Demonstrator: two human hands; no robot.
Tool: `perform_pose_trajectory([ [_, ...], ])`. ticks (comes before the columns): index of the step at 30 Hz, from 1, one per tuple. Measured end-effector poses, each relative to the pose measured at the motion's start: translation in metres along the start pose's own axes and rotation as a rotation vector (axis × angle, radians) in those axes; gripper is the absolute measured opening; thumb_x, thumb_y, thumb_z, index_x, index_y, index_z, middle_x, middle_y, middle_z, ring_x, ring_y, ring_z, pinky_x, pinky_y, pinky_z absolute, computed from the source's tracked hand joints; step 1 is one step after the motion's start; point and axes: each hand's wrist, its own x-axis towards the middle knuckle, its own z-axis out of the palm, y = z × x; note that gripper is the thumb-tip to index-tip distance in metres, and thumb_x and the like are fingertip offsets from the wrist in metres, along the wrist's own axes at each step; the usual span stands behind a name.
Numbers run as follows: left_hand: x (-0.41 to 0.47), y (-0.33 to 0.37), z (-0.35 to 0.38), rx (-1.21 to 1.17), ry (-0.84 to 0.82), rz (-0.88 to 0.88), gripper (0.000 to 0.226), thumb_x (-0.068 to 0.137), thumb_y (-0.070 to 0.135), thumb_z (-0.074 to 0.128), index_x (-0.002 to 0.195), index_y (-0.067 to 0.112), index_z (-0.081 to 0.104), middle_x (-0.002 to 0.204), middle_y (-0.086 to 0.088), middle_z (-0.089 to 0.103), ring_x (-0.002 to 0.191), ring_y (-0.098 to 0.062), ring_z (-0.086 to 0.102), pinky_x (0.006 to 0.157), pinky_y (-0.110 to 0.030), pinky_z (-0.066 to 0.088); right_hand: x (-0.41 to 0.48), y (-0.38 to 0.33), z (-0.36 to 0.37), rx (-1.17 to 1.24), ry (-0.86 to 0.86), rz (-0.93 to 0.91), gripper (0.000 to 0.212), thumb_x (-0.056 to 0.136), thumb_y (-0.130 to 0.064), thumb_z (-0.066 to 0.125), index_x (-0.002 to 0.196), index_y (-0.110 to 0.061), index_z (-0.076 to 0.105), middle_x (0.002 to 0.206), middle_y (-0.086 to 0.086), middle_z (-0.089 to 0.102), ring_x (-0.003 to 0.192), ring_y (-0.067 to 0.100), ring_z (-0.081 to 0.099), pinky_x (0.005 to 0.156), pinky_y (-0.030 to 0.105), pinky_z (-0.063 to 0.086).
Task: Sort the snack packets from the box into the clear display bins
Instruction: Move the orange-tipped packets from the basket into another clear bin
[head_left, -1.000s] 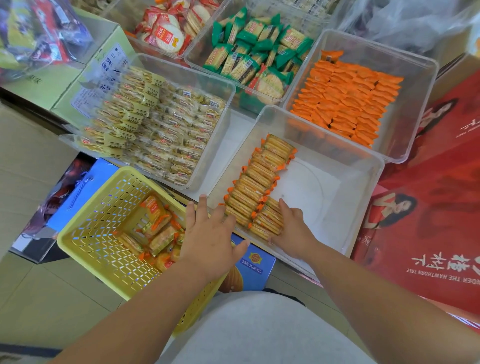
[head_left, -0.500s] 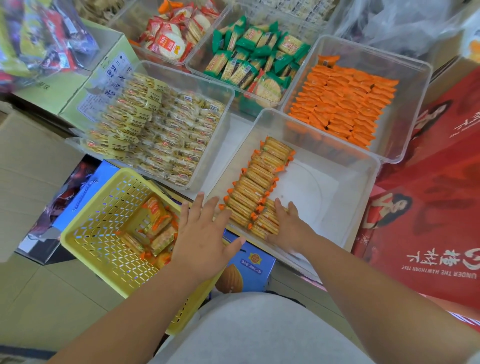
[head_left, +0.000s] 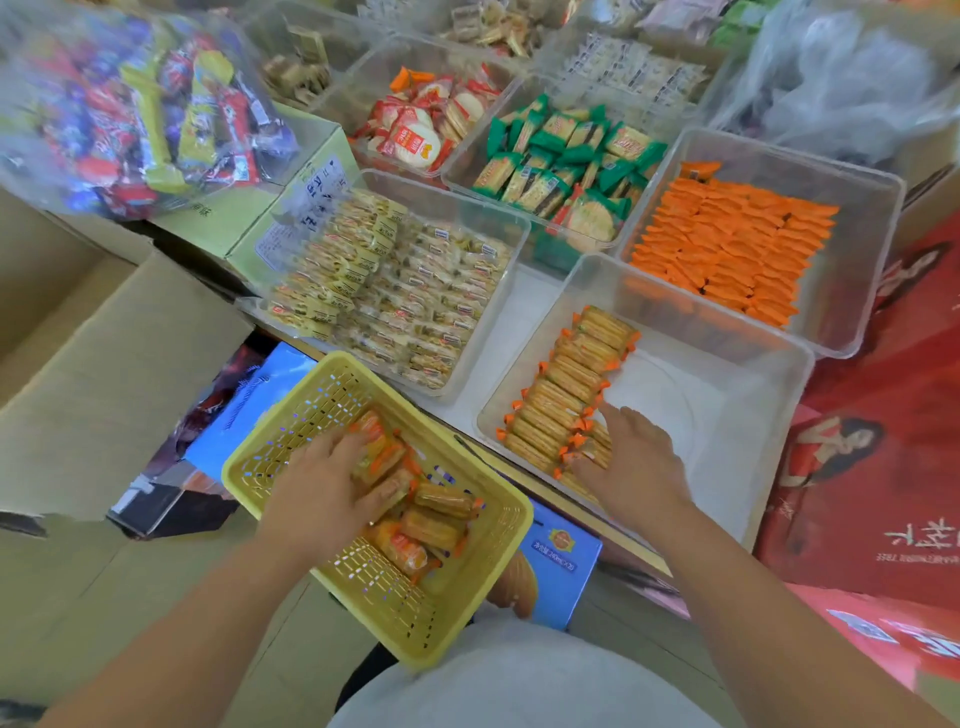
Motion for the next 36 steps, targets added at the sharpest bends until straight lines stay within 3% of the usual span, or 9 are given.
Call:
perform_pose_trajectory([
  [5, 0.046, -0.035, -0.009, 0.202, -0.296, 0.153, 0.066, 0.086, 0.052, 0.071, 0.142, 0.027, 0.049, 0.136, -0.003, 0.050, 0.125, -0.026, 0.054, 0.100, -0.036, 0.048, -0.053, -0.066, 0.009, 0.262, 0.286, -0.292, 0.044, 0.090, -0.034, 0.073, 0.130, -0.019, 0.064, 0.121, -0.002, 0.059, 0.110, 0.021, 0.055, 0.093, 0.033, 0.046],
  [8, 0.067, -0.038, -0.012, 0.337, -0.465, 0.275, 0.046, 0.085, 0.046, 0.074, 0.119, 0.020, 0.060, 0.125, -0.007, 0.062, 0.112, -0.027, 0.062, 0.088, -0.032, 0.050, -0.081, -0.107, 0.023, 0.314, 0.285, -0.429, 0.029, 0.089, -0.032, 0.070, 0.115, -0.019, 0.071, 0.098, -0.012, 0.056, 0.086, 0.000, 0.053, 0.077, 0.014, 0.042],
  [10, 0.077, -0.042, -0.009, 0.392, -0.539, 0.361, 0.042, 0.086, 0.042, 0.073, 0.116, 0.015, 0.065, 0.126, -0.010, 0.067, 0.114, -0.029, 0.064, 0.089, -0.031, 0.050, -0.089, -0.129, 0.039, 0.298, 0.226, -0.463, 0.025, 0.088, -0.030, 0.069, 0.110, -0.019, 0.071, 0.093, -0.013, 0.057, 0.083, -0.002, 0.051, 0.073, 0.017, 0.043],
  [12, 0.084, -0.048, -0.002, 0.435, -0.616, 0.383, 0.051, 0.090, 0.046, 0.068, 0.126, 0.011, 0.063, 0.132, -0.012, 0.066, 0.119, -0.031, 0.063, 0.096, -0.033, 0.050, -0.088, -0.147, 0.058, 0.243, 0.111, -0.428, 0.029, 0.089, -0.031, 0.071, 0.116, -0.020, 0.069, 0.099, -0.006, 0.062, 0.092, 0.009, 0.058, 0.079, 0.027, 0.048],
  [15, 0.088, -0.055, 0.006, 0.526, -0.672, 0.423, 0.058, 0.097, 0.050, 0.056, 0.142, 0.013, 0.054, 0.141, -0.014, 0.060, 0.126, -0.034, 0.059, 0.099, -0.035, 0.048, -0.079, -0.161, 0.084, 0.162, -0.099, -0.242, 0.048, 0.091, -0.036, 0.070, 0.136, -0.023, 0.058, 0.127, 0.001, 0.058, 0.118, 0.019, 0.055, 0.096, 0.025, 0.040],
  [23, 0.092, -0.061, 0.020, 0.497, -0.665, 0.469, 0.034, 0.099, 0.034, 0.052, 0.124, 0.014, 0.066, 0.127, -0.012, 0.068, 0.114, -0.032, 0.064, 0.089, -0.034, 0.050, -0.041, -0.167, 0.128, -0.043, -0.306, 0.043, 0.083, 0.093, -0.042, 0.066, 0.159, -0.017, 0.024, 0.165, 0.012, 0.022, 0.150, 0.032, 0.026, 0.121, 0.042, 0.028],
  [31, 0.099, -0.069, 0.022, 0.173, -0.655, 0.417, 0.043, 0.105, 0.033, 0.052, 0.140, 0.009, 0.059, 0.147, -0.018, 0.053, 0.128, -0.033, 0.055, 0.103, -0.035, 0.048, -0.027, -0.161, 0.159, -0.263, -0.186, 0.040, 0.090, 0.081, -0.030, 0.073, 0.156, -0.024, 0.025, 0.155, 0.004, 0.033, 0.143, 0.031, 0.028, 0.114, 0.045, 0.028],
  [34, 0.100, -0.065, 0.021, 0.045, -0.624, 0.366, 0.053, 0.105, 0.030, 0.054, 0.153, 0.010, 0.043, 0.155, -0.016, 0.044, 0.136, -0.033, 0.050, 0.107, -0.036, 0.043, -0.024, -0.157, 0.160, -0.340, -0.223, 0.072, 0.096, 0.080, -0.033, 0.077, 0.157, -0.021, 0.022, 0.154, 0.008, 0.035, 0.143, 0.033, 0.029, 0.114, 0.046, 0.030],
  [36, 0.100, -0.064, 0.023, -0.008, -0.619, 0.341, 0.063, 0.103, 0.029, 0.057, 0.159, 0.013, 0.030, 0.159, -0.014, 0.041, 0.139, -0.033, 0.047, 0.107, -0.035, 0.041, -0.024, -0.156, 0.162, -0.379, -0.258, 0.087, 0.082, 0.084, -0.035, 0.074, 0.153, -0.021, 0.032, 0.147, 0.008, 0.045, 0.139, 0.033, 0.034, 0.110, 0.046, 0.034],
])
